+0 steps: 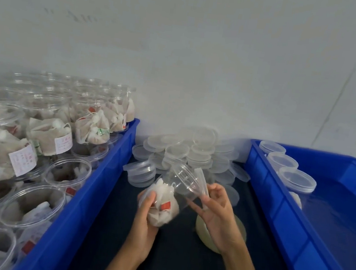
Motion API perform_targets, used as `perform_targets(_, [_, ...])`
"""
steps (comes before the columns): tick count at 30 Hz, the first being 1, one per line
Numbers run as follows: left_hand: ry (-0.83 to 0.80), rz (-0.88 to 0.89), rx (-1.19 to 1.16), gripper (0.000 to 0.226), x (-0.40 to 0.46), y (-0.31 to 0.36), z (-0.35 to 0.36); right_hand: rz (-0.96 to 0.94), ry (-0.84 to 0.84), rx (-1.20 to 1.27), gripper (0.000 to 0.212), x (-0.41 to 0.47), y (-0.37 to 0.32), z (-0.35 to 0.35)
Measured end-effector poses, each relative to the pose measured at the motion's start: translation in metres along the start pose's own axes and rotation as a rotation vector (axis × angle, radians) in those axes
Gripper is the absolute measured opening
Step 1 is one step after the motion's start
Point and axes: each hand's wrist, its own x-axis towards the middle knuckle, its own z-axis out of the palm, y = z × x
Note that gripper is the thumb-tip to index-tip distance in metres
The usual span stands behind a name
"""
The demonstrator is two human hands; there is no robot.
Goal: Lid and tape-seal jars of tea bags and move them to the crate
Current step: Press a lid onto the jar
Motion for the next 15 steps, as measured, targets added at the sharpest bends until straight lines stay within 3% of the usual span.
perform_targets(2, [0.001,-0.025,-0.062,0.057,0.002,0.002,-0.003,-0.006,-0.043,-0.081,0.061,-0.001,0.001,0.001])
perform_targets(4, [-0.03,-0.042,-0.019,0.05,0.003,0.003,-0.006,-0.026,-0.085,-0.195,0.068,-0.002,0.0,0.003])
perform_targets(8, [-0.063,-0.096,0.05,0.041,-0.001,0.003,-0.003,-0.033,-0.13,-0.409,0.065,-0.004,-0.005,0.004])
perform_targets(12, [-0.073,-0.105,0.12,0.046,-0.004,0.007,-0.002,-0.044,-0.059,-0.541,0.063,-0.004,-0.008,0.012])
perform_targets(15, [-0.07,-0.134,0.159,0.052,-0.004,0.008,-0.003,-0.032,-0.095,-0.534,0.06,-0.003,-0.013,0.014])
